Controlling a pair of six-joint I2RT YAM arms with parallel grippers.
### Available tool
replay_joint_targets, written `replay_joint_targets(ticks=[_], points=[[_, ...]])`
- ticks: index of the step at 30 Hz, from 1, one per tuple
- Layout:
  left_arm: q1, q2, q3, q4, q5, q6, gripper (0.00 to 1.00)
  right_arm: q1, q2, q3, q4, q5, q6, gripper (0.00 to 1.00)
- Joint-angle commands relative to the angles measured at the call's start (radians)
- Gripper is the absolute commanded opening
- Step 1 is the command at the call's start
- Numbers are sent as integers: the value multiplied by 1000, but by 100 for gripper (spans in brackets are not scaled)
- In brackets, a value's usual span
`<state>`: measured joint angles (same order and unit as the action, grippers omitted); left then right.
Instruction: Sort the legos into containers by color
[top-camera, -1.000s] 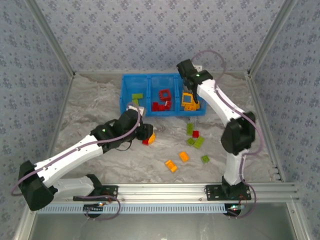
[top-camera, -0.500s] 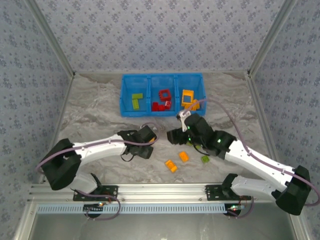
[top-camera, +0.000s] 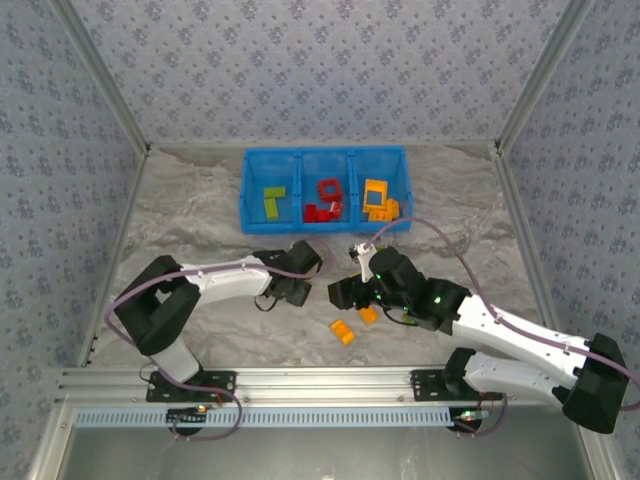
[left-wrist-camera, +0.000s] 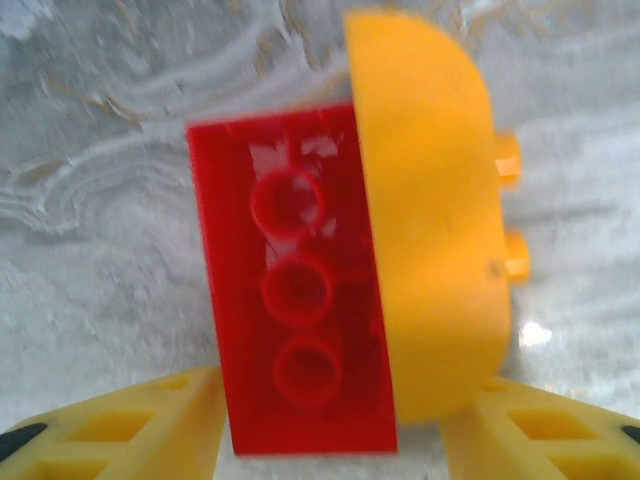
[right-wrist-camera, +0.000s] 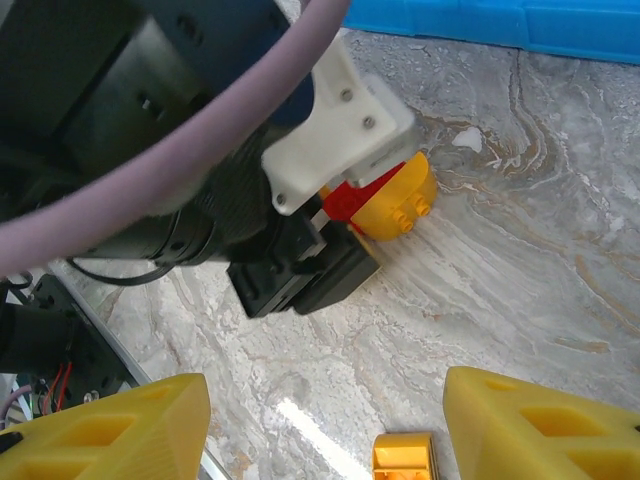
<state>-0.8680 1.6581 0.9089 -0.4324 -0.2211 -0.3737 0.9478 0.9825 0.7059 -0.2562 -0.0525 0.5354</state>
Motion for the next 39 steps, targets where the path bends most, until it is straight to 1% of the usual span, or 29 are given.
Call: replay_joint_targets(ticks=[1,2,6,11,13,17,20,22,24,27,30,33,35,39], points=[[39,13,27,31,15,29,52,5,-1,32,9,1,18,65],[48,11,24,38,27,33,50,6,-3,31,8,2,18,65],[53,17,38,41,46,54,47,5,-7,23,7,6,24,65],[45,-1,23,39,53,41,37,5,-8,25,-2,13,24,64],[37,-32,9,23,35,27,33,4,-10,27,-8,21,24,64],[21,-144,-21,-47,-15,-14,32,-1,-23,40,-24,45,16,63],[15,-250,-28,-121,-28,-42,31,-1,-43,61,-45,95,9,62],[14,-303,7,-163,-25,-50,31,-2,-63,72,-47,152,21,61],[14,-302,74,-193,-31,-43,31,-3,-81,77,-38,206,30,61],[23,-234,207,-200,-30,-26,31,-14,-83,97,-13,269,27,60],[43,-116,367,-202,-12,2,30,-26,-66,143,-13,333,27,60],[74,24,544,-227,15,8,31,-51,-52,182,-6,340,21,60],[114,122,651,-235,69,-18,31,-69,-40,206,-15,334,17,59],[165,290,832,-240,157,-65,31,-101,-34,226,-29,308,15,59]])
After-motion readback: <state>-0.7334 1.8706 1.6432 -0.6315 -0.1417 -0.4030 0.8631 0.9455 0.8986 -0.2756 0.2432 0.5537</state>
